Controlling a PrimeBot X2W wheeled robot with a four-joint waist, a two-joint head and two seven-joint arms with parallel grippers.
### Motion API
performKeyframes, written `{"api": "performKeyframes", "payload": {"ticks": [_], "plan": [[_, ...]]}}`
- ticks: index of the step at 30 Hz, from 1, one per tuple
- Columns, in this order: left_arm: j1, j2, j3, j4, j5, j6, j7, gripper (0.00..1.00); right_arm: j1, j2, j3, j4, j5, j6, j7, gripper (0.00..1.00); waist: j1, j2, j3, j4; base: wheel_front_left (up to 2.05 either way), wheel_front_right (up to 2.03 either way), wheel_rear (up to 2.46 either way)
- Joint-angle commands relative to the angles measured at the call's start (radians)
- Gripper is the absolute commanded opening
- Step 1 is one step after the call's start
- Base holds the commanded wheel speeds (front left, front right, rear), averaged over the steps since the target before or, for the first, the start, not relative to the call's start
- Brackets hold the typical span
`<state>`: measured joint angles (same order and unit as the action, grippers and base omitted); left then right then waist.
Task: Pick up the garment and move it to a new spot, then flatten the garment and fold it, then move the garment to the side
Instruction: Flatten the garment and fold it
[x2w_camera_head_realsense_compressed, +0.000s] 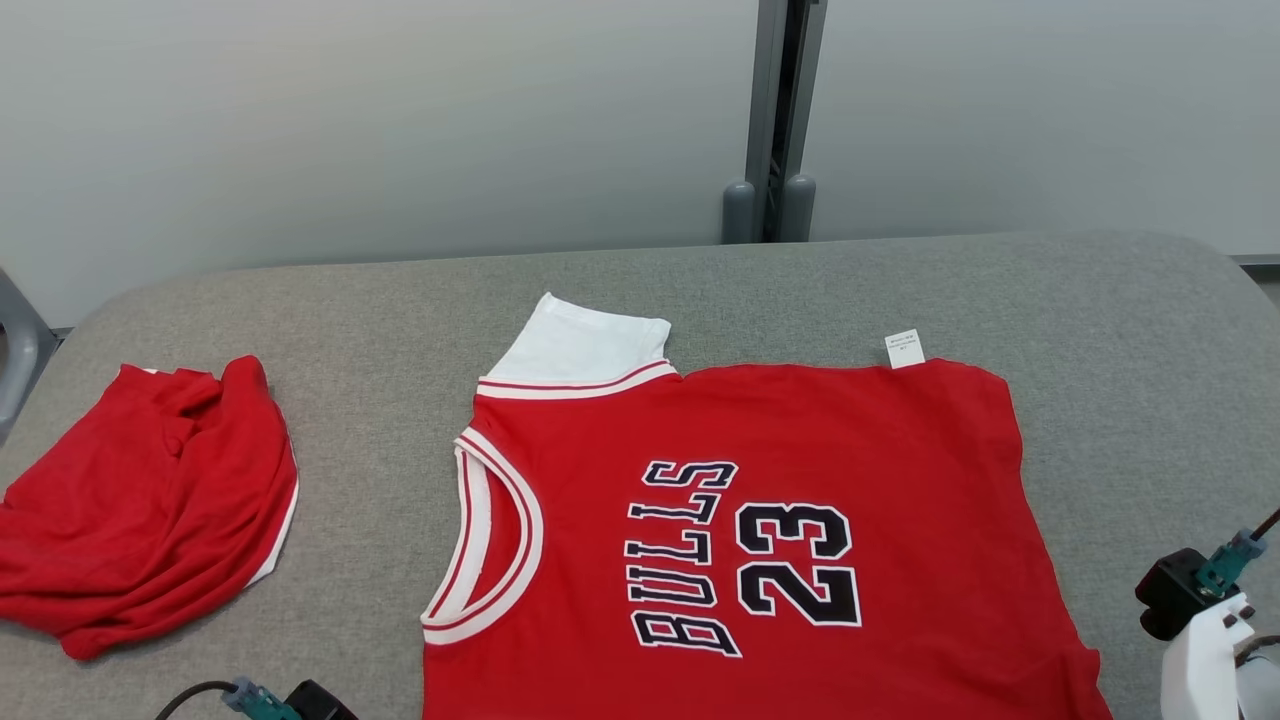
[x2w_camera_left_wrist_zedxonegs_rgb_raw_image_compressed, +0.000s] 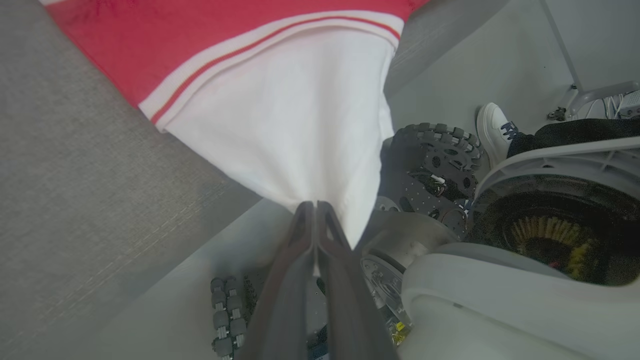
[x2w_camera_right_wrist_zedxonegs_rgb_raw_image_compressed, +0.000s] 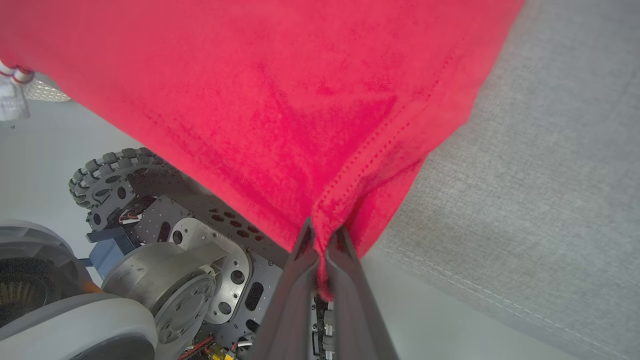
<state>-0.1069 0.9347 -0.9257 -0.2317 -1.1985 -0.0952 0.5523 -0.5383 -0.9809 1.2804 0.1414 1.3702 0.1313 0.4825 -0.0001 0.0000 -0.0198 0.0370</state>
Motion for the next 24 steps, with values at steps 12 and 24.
{"api": "performKeyframes", "payload": {"ticks": [12, 24], "plan": [[-0.056, -0.004, 0.09, -0.068, -0.065, 0.026, -0.045, 0.0, -0.024, 0.011, -0.065, 0.015, 0.015, -0.001, -0.02, 0.0, 0.0001, 0.0, 0.049, -0.006, 0.0, 0.0, 0.0], [-0.153, -0.091, 0.225, 0.016, -0.056, 0.063, -0.209, 0.0, -0.06, 0.071, -0.158, 0.106, 0.052, -0.001, -0.076, 0.0, 0.0001, 0.0, 0.087, -0.014, 0.0, 0.0, 0.0]]}}
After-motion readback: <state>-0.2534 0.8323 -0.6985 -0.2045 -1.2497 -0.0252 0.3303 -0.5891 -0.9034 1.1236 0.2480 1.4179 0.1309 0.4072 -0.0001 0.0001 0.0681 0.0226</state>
